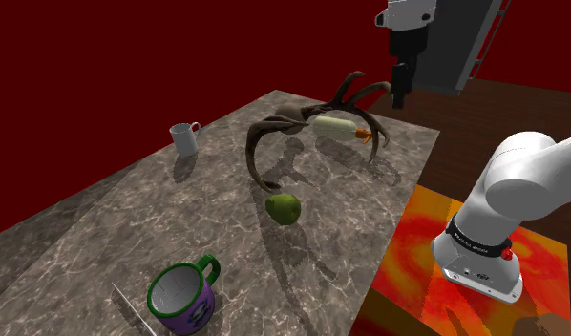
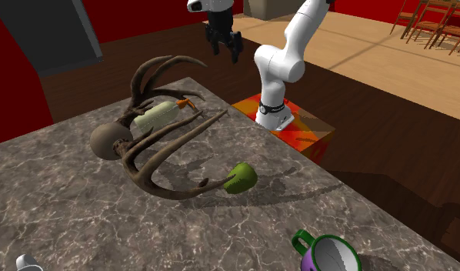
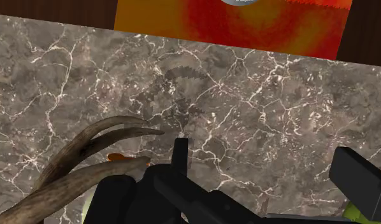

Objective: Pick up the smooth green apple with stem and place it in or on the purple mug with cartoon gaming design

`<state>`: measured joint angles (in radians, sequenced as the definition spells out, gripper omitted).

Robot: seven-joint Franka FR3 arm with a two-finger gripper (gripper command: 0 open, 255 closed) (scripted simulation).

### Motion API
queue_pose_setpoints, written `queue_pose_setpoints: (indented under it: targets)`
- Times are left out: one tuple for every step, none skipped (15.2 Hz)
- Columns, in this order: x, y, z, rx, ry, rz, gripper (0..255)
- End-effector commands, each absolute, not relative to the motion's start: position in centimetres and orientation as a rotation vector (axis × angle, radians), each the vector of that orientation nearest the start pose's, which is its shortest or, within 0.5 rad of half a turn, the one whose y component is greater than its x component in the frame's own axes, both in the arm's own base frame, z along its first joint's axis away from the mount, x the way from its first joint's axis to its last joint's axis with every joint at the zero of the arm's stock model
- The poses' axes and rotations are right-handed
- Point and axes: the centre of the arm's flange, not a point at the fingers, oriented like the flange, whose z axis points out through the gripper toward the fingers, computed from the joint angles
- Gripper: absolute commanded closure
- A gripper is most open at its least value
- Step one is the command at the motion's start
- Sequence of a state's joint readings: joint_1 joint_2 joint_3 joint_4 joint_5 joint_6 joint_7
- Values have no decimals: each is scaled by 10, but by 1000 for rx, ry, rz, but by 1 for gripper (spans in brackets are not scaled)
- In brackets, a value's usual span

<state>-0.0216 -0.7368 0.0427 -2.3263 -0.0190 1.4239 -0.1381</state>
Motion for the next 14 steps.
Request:
queue_pose_setpoints:
  targets:
    - [303,8,578,-3159,-229,268,0]
    - [293,14,570,-3155,-179,209,0]
    - [283,20,562,-3149,-130,151,0]
    - [274,27,553,-3141,-81,92,0]
    - [265,34,545,-3131,-32,35,0]
    - [256,42,536,-3119,16,-23,0]
    - [248,49,527,-3106,64,-80,0]
    - [241,58,517,-3091,112,-136,0]
    - [234,66,508,-3074,159,-192,0]
    - [228,75,498,-3055,206,-247,0]
    - [223,84,489,-3035,252,-302,0]
    - [218,94,479,-3013,298,-356,0]
    - [214,103,469,-2990,343,-410,0]
    - [211,113,459,-2965,388,-463,0]
